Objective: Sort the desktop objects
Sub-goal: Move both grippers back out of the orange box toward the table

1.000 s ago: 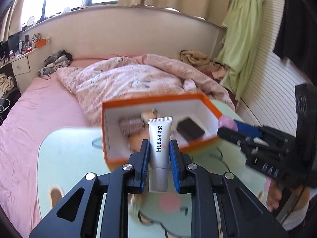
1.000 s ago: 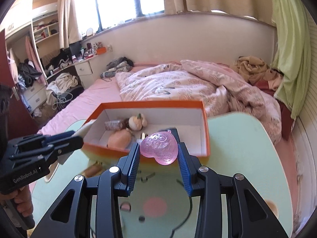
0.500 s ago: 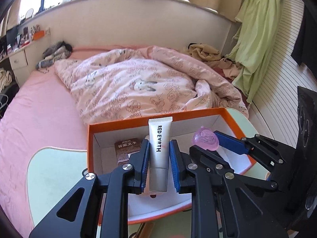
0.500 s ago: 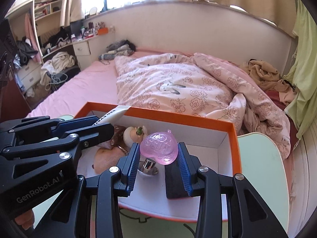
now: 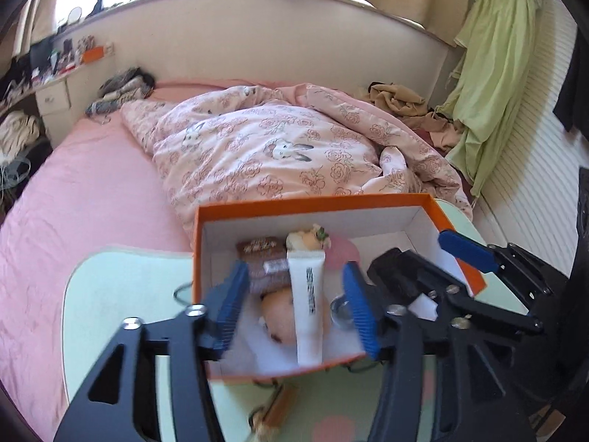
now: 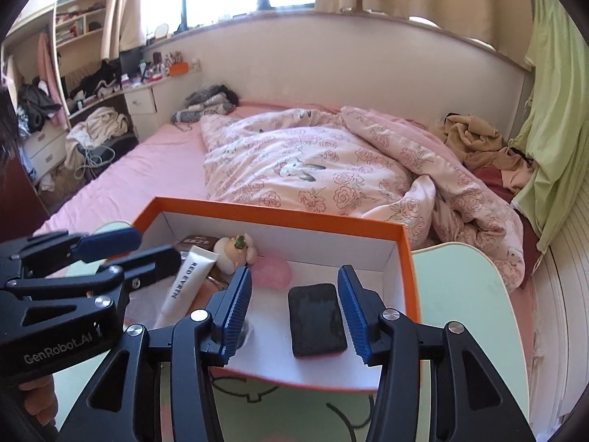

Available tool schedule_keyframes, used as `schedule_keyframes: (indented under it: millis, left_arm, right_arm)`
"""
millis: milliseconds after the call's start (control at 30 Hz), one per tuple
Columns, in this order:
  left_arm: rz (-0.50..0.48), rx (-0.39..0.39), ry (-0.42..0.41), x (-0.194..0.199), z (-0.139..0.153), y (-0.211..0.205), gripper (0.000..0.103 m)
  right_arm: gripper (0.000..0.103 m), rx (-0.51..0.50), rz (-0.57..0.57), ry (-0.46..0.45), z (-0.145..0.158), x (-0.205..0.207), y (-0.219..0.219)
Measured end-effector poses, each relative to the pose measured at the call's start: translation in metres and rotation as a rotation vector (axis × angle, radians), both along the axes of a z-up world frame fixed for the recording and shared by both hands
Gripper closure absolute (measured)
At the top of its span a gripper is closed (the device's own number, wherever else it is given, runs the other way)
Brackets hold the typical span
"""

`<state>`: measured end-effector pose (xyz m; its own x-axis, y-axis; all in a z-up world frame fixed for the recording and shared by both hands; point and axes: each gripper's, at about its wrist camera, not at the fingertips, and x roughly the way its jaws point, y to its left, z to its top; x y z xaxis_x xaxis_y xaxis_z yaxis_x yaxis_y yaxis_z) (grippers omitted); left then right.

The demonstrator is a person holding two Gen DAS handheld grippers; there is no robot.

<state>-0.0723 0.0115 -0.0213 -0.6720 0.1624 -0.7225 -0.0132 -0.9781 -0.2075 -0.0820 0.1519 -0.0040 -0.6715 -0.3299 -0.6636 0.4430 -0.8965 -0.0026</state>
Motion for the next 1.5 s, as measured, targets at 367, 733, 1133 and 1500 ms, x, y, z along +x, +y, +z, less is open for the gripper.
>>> schedule_keyframes:
  millis: [367, 733, 1133, 1500]
  left_arm:
    - [0.049, -0.033, 0.007, 0.081, -0.006, -0.016, 0.041]
    - [0.092, -0.053, -0.034, 0.162, -0.059, 0.001, 0.041]
    - [0.122, -0.155, -0.05, 0.156, -0.076, 0.006, 0.027]
    - [0.147, -0.185, -0.039, 0.159, -0.082, 0.011, 0.015]
  right_arm:
    - [0.046, 0.031, -0.005, 0.007, 0.007, 0.074, 0.016]
    - [0.046, 0.041, -0.054, -0.136, -0.051, 0.132, 0.036]
    - [0.043, 0.083, -0.082, -0.143, -0.072, 0.134, 0.04]
    - [0.028, 0.077, -0.092, -0.12, -0.074, 0.135, 0.043]
